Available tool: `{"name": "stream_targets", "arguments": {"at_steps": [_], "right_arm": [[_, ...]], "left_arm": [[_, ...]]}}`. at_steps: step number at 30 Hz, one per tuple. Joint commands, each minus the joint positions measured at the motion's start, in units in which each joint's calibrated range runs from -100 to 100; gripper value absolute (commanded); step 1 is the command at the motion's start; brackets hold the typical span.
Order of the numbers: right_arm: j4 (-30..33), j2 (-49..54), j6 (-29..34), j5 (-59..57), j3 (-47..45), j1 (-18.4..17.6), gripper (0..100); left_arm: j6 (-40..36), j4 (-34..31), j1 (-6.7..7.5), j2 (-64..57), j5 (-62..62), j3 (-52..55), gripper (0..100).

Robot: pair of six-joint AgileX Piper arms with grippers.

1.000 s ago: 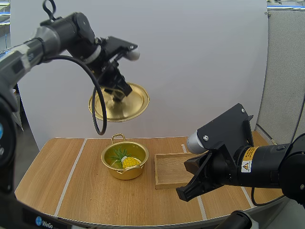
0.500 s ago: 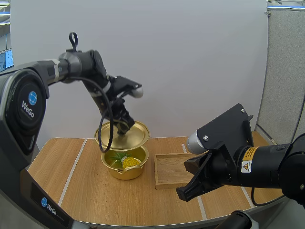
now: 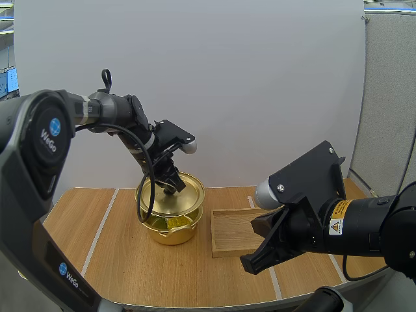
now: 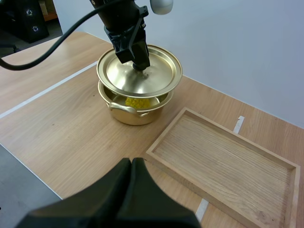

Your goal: Open the pot, put the pineapple inside, and close it

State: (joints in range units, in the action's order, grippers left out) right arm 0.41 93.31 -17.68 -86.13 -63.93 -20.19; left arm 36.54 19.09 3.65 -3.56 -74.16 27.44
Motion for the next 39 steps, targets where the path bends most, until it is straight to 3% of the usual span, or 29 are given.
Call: {"name": "stream_targets", "arguments": {"at_steps": [1, 23, 33, 39], "right_arm": [[0.32, 0.27, 0.17, 0.42, -0.16, -0.08, 0], [0.32, 0.27, 0.17, 0.42, -0.16, -0.08, 0], [0.32, 0.27, 0.17, 0.42, -0.16, -0.08, 0], [0.32, 0.27, 0.17, 0.42, -0.16, -0.08, 0]], "left_arm": [[0.80, 1.48, 0.26, 1.83, 1.36, 0.23, 0], [2.34, -0.46, 0.08, 5.25, 2.55, 0.23, 0], [3.95, 2.89, -2.57, 5.25, 1.94, 0.23, 0], [6.20, 7.15, -2.56, 5.25, 0.80, 0.23, 0]]}}
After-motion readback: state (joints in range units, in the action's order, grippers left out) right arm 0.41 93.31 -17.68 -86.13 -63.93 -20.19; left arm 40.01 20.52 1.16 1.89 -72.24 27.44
